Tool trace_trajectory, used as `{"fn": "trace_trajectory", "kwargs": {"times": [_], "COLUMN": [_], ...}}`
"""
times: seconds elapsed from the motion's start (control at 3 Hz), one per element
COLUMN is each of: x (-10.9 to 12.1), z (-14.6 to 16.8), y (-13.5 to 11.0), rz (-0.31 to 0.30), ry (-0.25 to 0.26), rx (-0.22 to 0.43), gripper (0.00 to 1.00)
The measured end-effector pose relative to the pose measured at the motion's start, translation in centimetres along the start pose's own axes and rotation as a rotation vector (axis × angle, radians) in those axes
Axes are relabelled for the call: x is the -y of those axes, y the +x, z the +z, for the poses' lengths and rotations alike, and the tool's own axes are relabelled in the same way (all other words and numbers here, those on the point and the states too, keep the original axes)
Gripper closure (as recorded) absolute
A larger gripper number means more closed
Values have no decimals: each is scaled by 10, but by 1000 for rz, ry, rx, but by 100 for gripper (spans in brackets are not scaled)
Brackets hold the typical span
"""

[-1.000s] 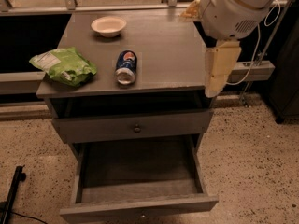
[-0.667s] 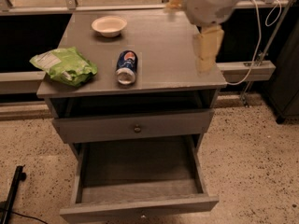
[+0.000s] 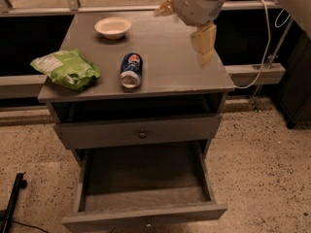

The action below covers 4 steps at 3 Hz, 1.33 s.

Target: Place pepsi can into middle drawer

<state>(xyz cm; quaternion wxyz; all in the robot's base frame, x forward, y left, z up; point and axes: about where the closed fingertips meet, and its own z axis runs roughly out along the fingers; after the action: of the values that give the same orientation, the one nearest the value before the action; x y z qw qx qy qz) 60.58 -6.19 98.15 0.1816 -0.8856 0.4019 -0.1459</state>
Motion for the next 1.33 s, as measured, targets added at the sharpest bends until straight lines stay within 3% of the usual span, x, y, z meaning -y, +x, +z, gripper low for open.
{"fn": "trace_trajectory", "kwargs": {"times": [0.33,1.0,1.33], "x": [6,55,62], "z": [6,57,110], "y": [0,-10,-10], "rz": [-30,-326,-409], "ry": [-40,-82,-169], "rx": [-8,50,69], "gripper": [0,0,0]}}
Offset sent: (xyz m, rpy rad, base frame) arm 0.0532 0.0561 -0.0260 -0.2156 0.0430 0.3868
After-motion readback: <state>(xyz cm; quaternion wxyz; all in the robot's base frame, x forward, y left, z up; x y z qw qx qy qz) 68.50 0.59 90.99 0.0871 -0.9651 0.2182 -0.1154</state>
